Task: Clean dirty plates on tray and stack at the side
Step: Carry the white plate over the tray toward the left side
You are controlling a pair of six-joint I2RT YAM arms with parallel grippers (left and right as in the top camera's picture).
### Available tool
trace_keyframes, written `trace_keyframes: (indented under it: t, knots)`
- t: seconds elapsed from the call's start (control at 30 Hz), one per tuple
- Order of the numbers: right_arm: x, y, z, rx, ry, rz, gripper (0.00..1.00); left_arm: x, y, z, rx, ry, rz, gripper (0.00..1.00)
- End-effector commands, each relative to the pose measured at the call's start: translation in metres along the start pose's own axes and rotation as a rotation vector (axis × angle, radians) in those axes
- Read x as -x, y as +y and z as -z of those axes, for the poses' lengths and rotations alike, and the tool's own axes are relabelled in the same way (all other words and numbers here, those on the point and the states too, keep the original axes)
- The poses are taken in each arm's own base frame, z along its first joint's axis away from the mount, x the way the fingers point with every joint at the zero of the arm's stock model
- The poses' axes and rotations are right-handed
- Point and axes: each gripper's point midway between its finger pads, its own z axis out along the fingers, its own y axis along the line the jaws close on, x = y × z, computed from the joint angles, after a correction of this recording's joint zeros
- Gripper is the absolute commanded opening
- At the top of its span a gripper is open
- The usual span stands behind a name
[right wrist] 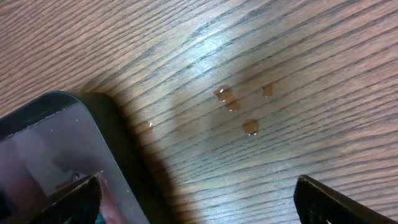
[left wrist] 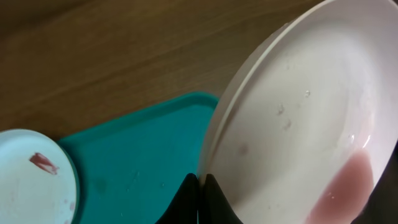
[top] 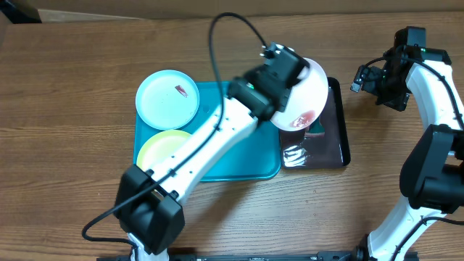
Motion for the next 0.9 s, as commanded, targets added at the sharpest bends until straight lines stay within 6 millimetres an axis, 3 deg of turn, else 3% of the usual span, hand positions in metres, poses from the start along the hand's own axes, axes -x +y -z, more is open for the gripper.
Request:
trace_keyframes:
  t: [0.0, 0.1, 0.3, 0.67, 0.87]
  knots:
    - [0.008, 0.002, 0.013, 0.011, -0.040, -0.003, 1.00, 0.025, 0.005, 0.028, 0.182, -0.139, -0.103, 0.04]
    - [0.008, 0.002, 0.013, 0.011, -0.039, -0.003, 1.00, 0.030, -0.011, 0.048, 0.274, -0.212, -0.212, 0.04]
    - [0.008, 0.002, 0.013, 0.011, -0.039, -0.003, 1.00, 0.032, -0.022, 0.077, 0.414, -0.289, -0.309, 0.04]
    - [0.008, 0.002, 0.013, 0.011, -0.039, -0.003, 1.00, 0.031, -0.039, 0.106, 0.512, -0.355, -0.386, 0.04]
    - [0.008, 0.002, 0.013, 0.011, -0.039, -0.003, 1.00, 0.032, -0.039, 0.107, 0.517, -0.360, -0.391, 0.04]
